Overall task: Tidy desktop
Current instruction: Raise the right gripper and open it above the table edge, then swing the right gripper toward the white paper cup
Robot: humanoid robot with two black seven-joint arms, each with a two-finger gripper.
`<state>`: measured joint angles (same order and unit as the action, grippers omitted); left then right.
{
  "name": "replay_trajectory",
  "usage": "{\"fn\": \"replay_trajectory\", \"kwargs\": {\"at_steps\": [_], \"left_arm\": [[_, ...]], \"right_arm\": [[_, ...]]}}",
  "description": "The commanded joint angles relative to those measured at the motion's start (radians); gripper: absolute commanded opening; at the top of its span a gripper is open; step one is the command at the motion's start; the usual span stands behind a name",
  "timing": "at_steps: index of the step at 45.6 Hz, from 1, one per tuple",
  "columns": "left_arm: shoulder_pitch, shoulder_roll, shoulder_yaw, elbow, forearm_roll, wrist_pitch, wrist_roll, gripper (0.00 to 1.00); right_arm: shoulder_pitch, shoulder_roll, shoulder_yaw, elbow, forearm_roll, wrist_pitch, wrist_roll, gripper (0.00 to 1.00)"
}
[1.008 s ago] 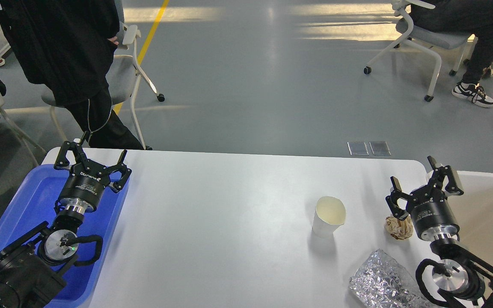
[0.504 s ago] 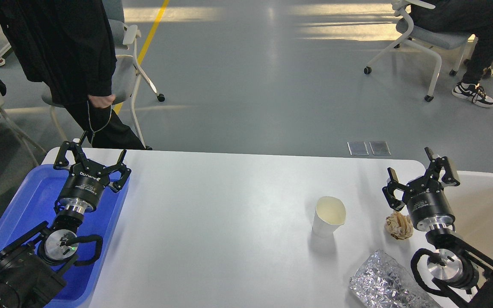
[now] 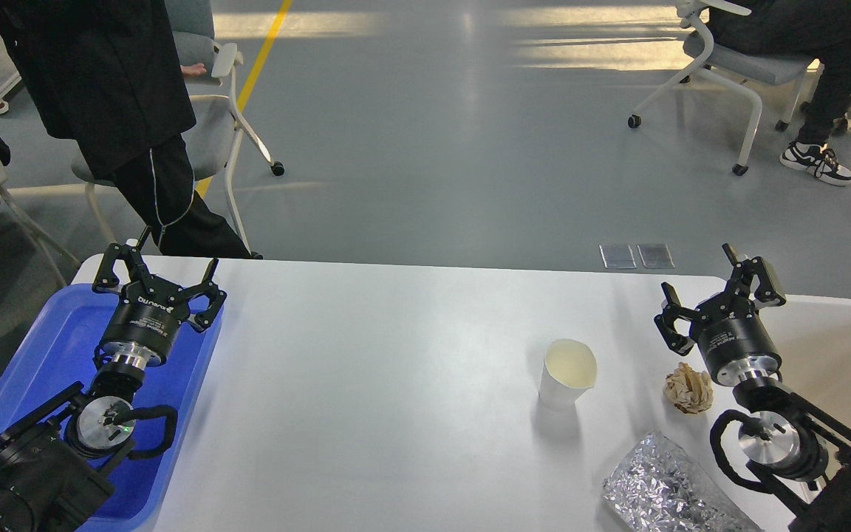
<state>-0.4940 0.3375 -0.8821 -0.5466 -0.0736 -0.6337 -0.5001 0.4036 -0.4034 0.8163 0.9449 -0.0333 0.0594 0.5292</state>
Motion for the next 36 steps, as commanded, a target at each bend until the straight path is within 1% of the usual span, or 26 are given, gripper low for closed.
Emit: {"fn": "replay_trajectory", "kwargs": {"at_steps": [1, 4, 18, 36], "left_arm": [[0.000, 0.000, 0.000, -0.001, 0.002, -0.006, 0.000, 1.00], [0.000, 0.000, 0.002, -0.001, 0.002, -0.007, 0.002, 1.00], [-0.002, 0.000, 0.002, -0.001, 0.003, -0.007, 0.002, 1.00], [0.002, 0.000, 0.000, -0.001, -0.002, -0.001, 0.000, 1.00]], "right_arm": [[0.003, -0.011, -0.005, 0.000, -0.120, -0.001, 0.011, 1.00], [0.003, -0.008, -0.008, -0.011, -0.149, -0.004, 0.020, 1.00], [0.027, -0.005, -0.009, -0.038, -0.140, -0.016, 0.006, 1.00], [0.024, -0.017, -0.017, -0.031, -0.140, -0.013, 0.008, 1.00]]}}
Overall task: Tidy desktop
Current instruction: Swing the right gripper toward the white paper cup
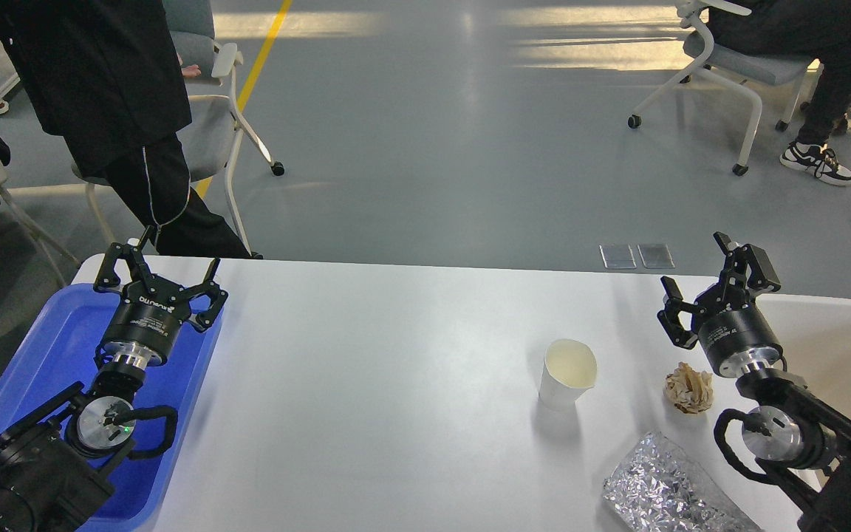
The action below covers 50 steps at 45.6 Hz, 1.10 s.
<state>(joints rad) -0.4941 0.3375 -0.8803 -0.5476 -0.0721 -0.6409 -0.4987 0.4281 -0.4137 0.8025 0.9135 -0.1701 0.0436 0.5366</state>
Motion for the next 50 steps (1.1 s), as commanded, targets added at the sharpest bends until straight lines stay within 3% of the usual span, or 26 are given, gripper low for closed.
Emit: {"fn": "replay_trajectory", "kwargs": {"at_steps": [1, 15, 17, 22, 24, 35, 42, 50], "left_arm": [[0.002, 0.000, -0.002, 0.000, -0.002, 0.006, -0.001, 1.00], [0.000, 0.000, 0.001, 0.000, 0.000, 0.000, 0.000, 1.00], [0.000, 0.000, 0.001, 0.000, 0.000, 0.000, 0.000, 1.00], [0.000, 0.000, 0.001, 0.000, 0.002, 0.000, 0.000, 1.00], [-0.001, 0.000, 0.001, 0.000, 0.002, -0.002, 0.000, 1.00], [-0.001, 0.000, 0.001, 0.000, 0.003, -0.002, 0.000, 1.00], [-0.001, 0.000, 0.001, 0.000, 0.003, -0.002, 0.000, 1.00], [-0.001, 0.000, 0.001, 0.000, 0.003, -0.002, 0.000, 1.00]], "right_arm": [[0.000, -0.007, -0.003, 0.001, -0.005, 0.002, 0.000, 1.00], [0.006, -0.005, -0.005, 0.024, -0.006, -0.014, -0.004, 1.00], [0.008, -0.010, -0.005, 0.056, -0.006, -0.039, -0.021, 1.00], [0.011, -0.057, -0.008, 0.120, -0.029, -0.080, -0.124, 1.00], [0.011, -0.085, -0.023, 0.137, -0.041, -0.082, -0.142, 1.00], [0.075, -0.263, -0.137, 0.206, -0.094, -0.067, -0.152, 1.00], [0.142, -0.295, -0.193, 0.241, -0.221, -0.062, -0.165, 1.00], [0.244, -0.332, -0.362, 0.329, -0.413, -0.062, -0.334, 1.00]]}}
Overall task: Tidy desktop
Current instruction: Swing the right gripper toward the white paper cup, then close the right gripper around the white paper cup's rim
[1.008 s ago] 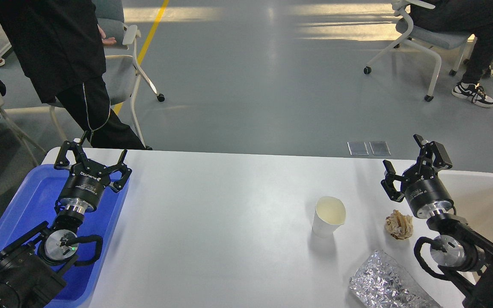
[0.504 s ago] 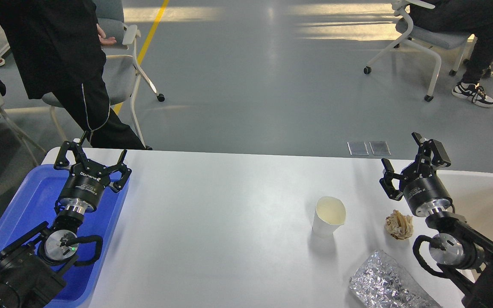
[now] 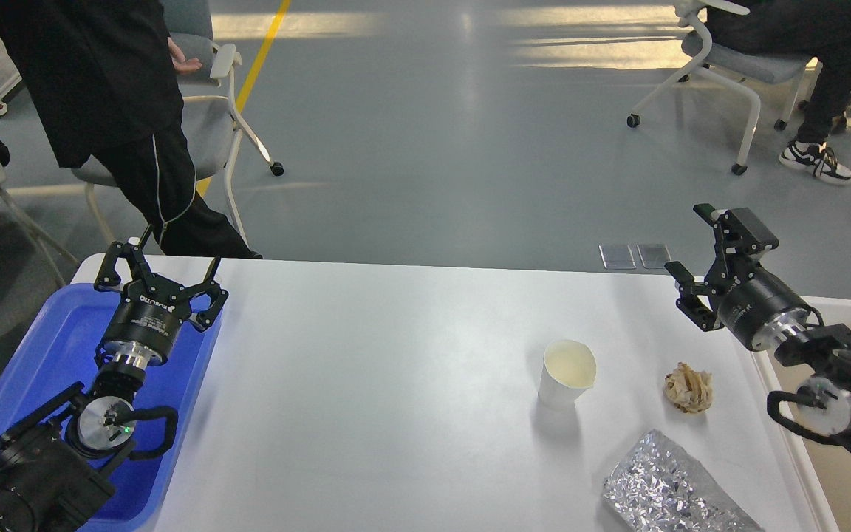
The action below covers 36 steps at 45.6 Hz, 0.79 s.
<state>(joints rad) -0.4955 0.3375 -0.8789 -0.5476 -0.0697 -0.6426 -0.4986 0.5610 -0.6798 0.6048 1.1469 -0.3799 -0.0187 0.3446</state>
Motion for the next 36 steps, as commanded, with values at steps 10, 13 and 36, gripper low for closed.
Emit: {"fn": "replay_trajectory", "kwargs": {"at_steps": [10, 13, 36], "left_arm": [[0.000, 0.000, 0.000, 0.000, 0.001, 0.000, 0.000, 1.00], [0.000, 0.000, 0.000, 0.000, 0.001, 0.000, 0.000, 1.00], [0.000, 0.000, 0.000, 0.000, 0.001, 0.000, 0.000, 1.00]], "right_arm": [[0.169, -0.113, -0.247, 0.214, -0.292, 0.005, -0.234, 1.00], [0.207, -0.119, -0.305, 0.232, -0.382, 0.017, -0.234, 1.00], [0.390, -0.101, -0.689, 0.194, -0.821, 0.025, -0.225, 1.00]]}}
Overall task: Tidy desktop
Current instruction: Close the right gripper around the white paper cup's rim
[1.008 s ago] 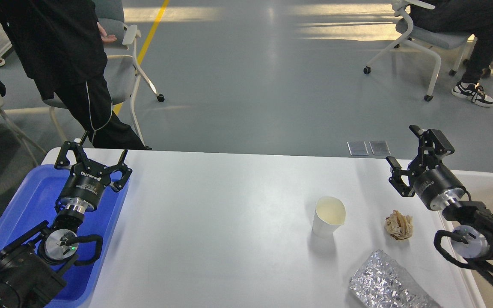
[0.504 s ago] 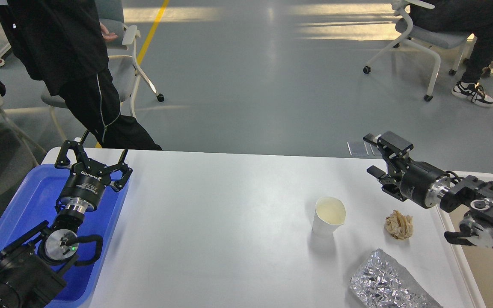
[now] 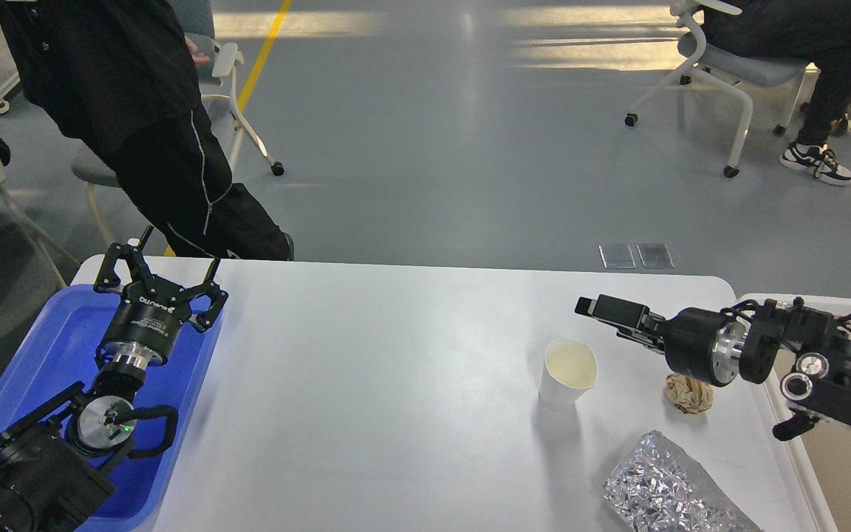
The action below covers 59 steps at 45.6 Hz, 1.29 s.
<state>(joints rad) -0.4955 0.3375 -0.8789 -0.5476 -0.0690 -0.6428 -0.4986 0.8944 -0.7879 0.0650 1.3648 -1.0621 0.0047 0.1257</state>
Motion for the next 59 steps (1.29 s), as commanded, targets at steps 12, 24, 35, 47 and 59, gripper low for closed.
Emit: {"fn": "replay_trajectory", "kwargs": {"at_steps": [12, 24, 35, 47, 59], "left_arm": [[0.000, 0.000, 0.000, 0.000, 0.000, 0.000, 0.000, 1.00], [0.000, 0.000, 0.000, 0.000, 0.000, 0.000, 0.000, 1.00], [0.000, 0.000, 0.000, 0.000, 0.000, 0.000, 0.000, 1.00], [0.000, 0.000, 0.000, 0.000, 0.000, 0.000, 0.000, 1.00], [0.000, 0.000, 0.000, 0.000, 0.000, 0.000, 0.000, 1.00]], "right_arm": [[0.047, 0.076, -0.177, -0.154, -0.165, 0.000, -0.006, 1.00], [0.046, 0.133, -0.174, -0.225, -0.156, -0.002, -0.006, 1.00], [0.041, 0.177, -0.175, -0.248, -0.156, -0.002, -0.006, 1.00], [0.027, 0.223, -0.171, -0.290, -0.154, -0.005, -0.006, 1.00], [0.024, 0.259, -0.171, -0.325, -0.156, -0.008, -0.004, 0.99]]}}
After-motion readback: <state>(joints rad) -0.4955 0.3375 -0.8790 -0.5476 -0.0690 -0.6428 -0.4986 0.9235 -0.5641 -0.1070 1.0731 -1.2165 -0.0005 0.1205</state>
